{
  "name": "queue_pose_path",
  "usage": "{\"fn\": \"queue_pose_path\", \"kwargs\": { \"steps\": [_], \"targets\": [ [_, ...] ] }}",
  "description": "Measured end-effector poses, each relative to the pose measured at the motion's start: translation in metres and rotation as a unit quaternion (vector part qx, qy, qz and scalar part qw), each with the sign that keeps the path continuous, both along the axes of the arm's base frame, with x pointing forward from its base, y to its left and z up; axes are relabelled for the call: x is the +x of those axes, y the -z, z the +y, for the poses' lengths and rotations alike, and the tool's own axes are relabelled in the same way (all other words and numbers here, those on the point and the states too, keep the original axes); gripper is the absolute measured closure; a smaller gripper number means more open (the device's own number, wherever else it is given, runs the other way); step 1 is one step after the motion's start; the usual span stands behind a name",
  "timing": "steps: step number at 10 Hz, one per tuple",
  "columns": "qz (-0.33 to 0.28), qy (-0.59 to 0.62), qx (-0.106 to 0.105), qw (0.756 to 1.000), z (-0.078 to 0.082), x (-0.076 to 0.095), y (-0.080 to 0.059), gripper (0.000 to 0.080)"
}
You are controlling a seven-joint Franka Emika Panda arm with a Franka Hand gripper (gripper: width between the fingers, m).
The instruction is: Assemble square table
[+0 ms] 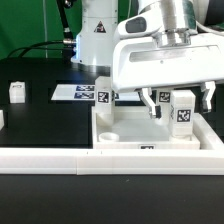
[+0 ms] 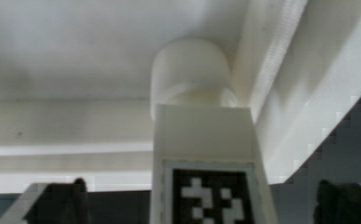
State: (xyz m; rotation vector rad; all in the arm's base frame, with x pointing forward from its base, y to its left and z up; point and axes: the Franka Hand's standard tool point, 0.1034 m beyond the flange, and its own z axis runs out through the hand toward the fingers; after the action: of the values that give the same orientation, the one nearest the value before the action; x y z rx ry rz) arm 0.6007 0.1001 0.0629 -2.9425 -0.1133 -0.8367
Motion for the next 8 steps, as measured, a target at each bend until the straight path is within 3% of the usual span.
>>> {"fn": "queue_pose_path", "kwargs": {
  "steps": [5,6,7,8],
  "targets": [
    [0.008,0.002,0.004,1.0,0.001,0.0,-0.002,0.0151],
    [0.036,0.002,0.017,0.999,0.007,-0.002,-0.023,0.0151],
    [0.055,0.009,0.026,0.998,0.012,-0.002,-0.053,0.0151],
    [0.082,0.014,0.029,0.996,0.013,-0.003,-0.058,0.0151]
  ]
}}
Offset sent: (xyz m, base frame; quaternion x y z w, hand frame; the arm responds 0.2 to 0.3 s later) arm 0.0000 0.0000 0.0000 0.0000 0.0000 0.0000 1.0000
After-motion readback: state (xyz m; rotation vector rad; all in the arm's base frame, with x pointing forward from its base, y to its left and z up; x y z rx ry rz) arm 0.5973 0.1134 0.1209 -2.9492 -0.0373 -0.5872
